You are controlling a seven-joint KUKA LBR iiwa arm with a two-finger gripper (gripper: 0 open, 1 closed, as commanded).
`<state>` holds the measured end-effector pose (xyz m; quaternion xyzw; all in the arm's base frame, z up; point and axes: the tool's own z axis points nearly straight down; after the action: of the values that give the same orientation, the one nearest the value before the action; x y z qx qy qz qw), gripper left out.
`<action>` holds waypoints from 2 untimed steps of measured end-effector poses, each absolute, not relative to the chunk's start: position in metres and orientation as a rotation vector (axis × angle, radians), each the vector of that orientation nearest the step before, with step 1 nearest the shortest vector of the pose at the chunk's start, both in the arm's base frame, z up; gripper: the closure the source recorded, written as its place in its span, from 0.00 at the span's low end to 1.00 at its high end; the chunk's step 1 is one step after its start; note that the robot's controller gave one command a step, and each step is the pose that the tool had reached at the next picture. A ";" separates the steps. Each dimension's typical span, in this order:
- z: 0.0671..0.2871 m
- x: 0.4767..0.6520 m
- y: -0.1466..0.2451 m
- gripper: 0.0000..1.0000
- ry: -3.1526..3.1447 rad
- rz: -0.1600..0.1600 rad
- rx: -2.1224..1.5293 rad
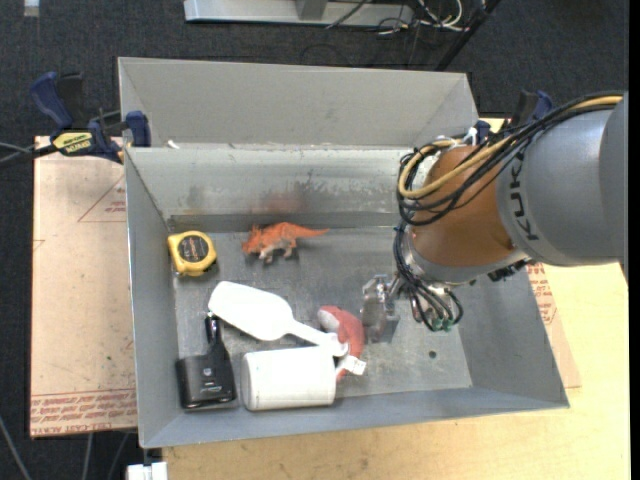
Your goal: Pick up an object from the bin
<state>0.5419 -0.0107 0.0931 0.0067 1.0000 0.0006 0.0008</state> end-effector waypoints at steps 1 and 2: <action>0.093 0.542 -0.011 0.00 3.140 0.002 0.021; 0.093 0.542 -0.011 0.00 3.140 0.001 0.021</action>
Offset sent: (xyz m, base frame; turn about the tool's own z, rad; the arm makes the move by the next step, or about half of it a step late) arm 0.0000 0.0000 0.0000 0.0000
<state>0.5419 -0.0106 0.0931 0.0067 1.0000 0.0005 0.0009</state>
